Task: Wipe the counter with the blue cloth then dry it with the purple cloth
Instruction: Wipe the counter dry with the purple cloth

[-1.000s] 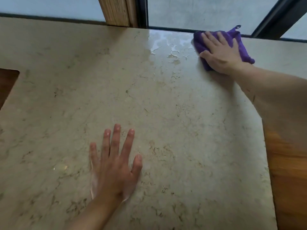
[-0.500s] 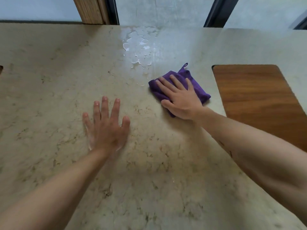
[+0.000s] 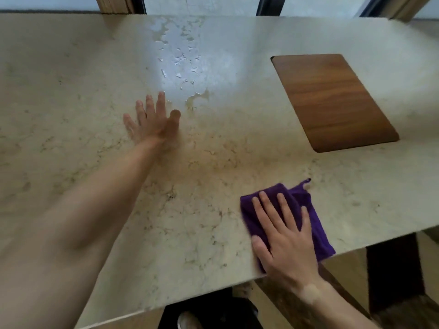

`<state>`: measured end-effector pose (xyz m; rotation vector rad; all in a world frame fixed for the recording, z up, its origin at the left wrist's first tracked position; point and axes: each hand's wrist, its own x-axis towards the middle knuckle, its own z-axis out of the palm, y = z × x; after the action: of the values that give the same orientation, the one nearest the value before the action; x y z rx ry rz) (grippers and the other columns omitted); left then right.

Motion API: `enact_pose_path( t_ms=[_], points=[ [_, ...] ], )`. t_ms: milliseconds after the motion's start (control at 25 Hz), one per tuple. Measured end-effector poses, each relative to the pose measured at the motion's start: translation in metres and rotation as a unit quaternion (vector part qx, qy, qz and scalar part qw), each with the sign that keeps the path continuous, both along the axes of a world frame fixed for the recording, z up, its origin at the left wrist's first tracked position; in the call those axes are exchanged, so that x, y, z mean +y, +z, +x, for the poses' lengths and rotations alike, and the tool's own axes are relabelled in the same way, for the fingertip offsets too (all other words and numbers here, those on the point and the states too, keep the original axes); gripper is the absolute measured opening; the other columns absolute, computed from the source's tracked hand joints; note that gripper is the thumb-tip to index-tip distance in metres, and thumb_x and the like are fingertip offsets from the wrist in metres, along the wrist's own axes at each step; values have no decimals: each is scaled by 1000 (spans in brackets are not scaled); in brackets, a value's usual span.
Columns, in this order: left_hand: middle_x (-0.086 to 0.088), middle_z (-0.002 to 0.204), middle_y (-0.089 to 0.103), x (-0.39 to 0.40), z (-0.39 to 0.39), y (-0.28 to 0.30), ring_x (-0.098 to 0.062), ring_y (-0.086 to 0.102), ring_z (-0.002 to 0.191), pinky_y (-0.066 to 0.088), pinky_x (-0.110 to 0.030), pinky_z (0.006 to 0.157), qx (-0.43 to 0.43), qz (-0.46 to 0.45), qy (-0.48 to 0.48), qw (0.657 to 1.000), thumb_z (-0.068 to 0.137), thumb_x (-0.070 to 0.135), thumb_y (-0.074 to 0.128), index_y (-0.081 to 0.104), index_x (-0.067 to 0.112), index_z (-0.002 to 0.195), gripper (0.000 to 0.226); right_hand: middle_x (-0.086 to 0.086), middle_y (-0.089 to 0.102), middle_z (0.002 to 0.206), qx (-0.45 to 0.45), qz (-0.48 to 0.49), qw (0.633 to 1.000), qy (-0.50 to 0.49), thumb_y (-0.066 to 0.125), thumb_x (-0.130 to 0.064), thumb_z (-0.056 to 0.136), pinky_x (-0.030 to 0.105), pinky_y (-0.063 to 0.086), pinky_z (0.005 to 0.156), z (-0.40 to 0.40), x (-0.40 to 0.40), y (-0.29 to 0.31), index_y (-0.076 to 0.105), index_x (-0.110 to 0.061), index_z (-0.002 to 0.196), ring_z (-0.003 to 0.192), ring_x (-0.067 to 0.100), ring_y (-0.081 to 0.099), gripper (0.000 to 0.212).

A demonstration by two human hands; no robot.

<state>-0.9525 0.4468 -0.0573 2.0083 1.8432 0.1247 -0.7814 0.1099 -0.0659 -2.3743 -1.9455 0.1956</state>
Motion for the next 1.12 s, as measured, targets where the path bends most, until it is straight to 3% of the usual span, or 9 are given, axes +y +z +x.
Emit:
enact_pose_path(
  t_ms=[160,280,400,600,720,800,960,1120],
  points=[
    [6,167,3,8,-4,12,-19,-4,154,-7,-49,121,-141,-20,57,988,99,43,30,8,35,158,63,-6,19,166,-5,0,989,-149,32,-47,94,70,16,115,-48,-14,-6,21,-25,159,154,25,16,70],
    [-2,165,19,18,-19,16,-24,12,152,11,-47,121,-206,18,100,973,98,34,37,24,25,156,60,0,22,166,-1,-9,976,-217,33,-44,92,74,17,111,-78,4,-8,25,-18,158,152,31,20,71],
    [-9,160,25,28,-49,12,-30,20,146,23,-49,116,-66,102,25,992,96,32,41,29,20,152,58,2,22,166,0,-11,975,-221,34,-44,91,78,17,109,-86,25,-9,25,-15,158,151,33,21,73],
    [-9,158,24,60,-101,-3,-31,20,145,15,-59,116,108,127,-56,984,96,42,39,33,22,146,54,3,17,167,0,-9,978,-208,30,-46,91,78,12,109,-84,95,-12,19,-15,159,153,35,16,75],
    [-7,153,32,81,-112,-6,-29,20,145,0,-73,110,117,121,-73,983,95,48,41,42,23,134,46,0,0,169,8,-26,981,-191,15,-48,93,77,2,110,-73,173,-9,-2,-19,160,154,33,-3,75],
    [-6,150,33,99,-114,-5,-28,22,145,-1,-74,109,109,115,-73,985,89,55,38,44,26,131,51,-1,-11,168,18,-32,981,-191,10,-47,94,76,-3,111,-62,231,-9,-10,-19,159,154,32,-12,74],
    [-8,148,35,115,-118,-12,-29,28,139,16,-69,109,103,121,-65,985,81,62,27,43,26,134,66,-2,-5,169,25,-4,981,-192,20,-42,96,77,-5,110,-43,341,-5,-3,-17,160,154,32,-8,73],
    [-10,141,41,113,-118,-13,-34,38,132,29,-69,101,106,139,-83,981,81,55,38,49,21,129,60,-3,-13,168,40,-24,982,-184,20,-44,97,78,-10,109,-11,470,-2,-9,-18,160,153,31,-15,74]
  ],
)
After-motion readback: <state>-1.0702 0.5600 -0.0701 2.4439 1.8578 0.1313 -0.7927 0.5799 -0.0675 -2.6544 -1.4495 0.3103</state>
